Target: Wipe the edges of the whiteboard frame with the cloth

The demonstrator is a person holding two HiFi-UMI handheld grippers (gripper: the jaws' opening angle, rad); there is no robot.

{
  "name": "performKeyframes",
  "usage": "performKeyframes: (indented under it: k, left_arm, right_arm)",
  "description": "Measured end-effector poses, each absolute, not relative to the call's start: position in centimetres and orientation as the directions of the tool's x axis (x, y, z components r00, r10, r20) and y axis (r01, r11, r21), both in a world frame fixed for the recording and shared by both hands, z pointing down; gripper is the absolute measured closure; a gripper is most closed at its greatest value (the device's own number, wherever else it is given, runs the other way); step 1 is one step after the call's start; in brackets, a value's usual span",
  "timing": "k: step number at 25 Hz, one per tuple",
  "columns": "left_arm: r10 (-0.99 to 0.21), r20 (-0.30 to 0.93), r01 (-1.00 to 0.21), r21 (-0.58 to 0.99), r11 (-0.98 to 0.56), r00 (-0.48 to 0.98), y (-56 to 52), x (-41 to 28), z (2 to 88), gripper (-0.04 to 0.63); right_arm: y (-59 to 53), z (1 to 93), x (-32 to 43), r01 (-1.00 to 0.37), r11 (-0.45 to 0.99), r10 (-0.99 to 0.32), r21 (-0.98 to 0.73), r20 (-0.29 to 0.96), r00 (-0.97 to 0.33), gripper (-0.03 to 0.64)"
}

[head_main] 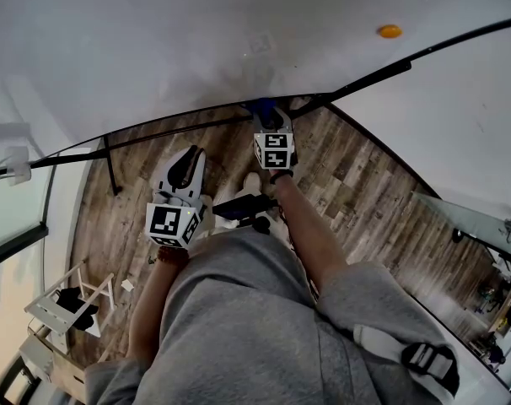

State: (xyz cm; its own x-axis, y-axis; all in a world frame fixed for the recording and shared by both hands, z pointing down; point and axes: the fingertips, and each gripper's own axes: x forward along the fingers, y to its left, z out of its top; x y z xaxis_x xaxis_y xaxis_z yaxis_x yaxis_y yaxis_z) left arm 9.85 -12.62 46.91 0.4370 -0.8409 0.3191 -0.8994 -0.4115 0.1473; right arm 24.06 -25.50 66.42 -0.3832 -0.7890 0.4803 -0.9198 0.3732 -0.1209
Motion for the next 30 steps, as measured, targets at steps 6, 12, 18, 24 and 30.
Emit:
performKeyframes:
  k: [6, 12, 18, 24, 30]
  left_arm:
    - [-0.844, 0.319, -0.902, 0.146, -0.405, 0.431, -12.3, 8.7, 46.9, 0.535]
    - [-0.842, 0.325, -0.903, 0.143, -0.406, 0.430, -12.3, 7.1, 46.8, 0.535]
    - [-0.839, 0.327, -0.900, 0.143, -0.412, 0.436, -12.8, 5.4, 46.7, 0.535]
    - [-0.833, 0.331, -0.896, 0.148, -0.418, 0.443, -13.0, 4.1, 46.7, 0.535]
    - [-0.837, 0.334, -0.901, 0.153, -0.406, 0.434, -12.9, 2.2, 47.0, 0.535]
  right_arm:
    - [-25.1, 66.3, 22.7, -0.917, 0.378, -0.786, -0.127, 0.480, -0.390, 0.472]
    - [-24.9, 66.2, 21.2, -0.916, 0.379, -0.786, -0.129, 0.479, -0.392, 0.472]
    - [-24.7, 66.4, 19.8, -0.919, 0.372, -0.784, -0.128, 0.487, -0.385, 0.472]
    - [-24.5, 66.3, 18.5, -0.921, 0.365, -0.784, -0.133, 0.489, -0.382, 0.472]
    - [-24.3, 66.2, 17.5, -0.925, 0.358, -0.785, -0.129, 0.495, -0.372, 0.472]
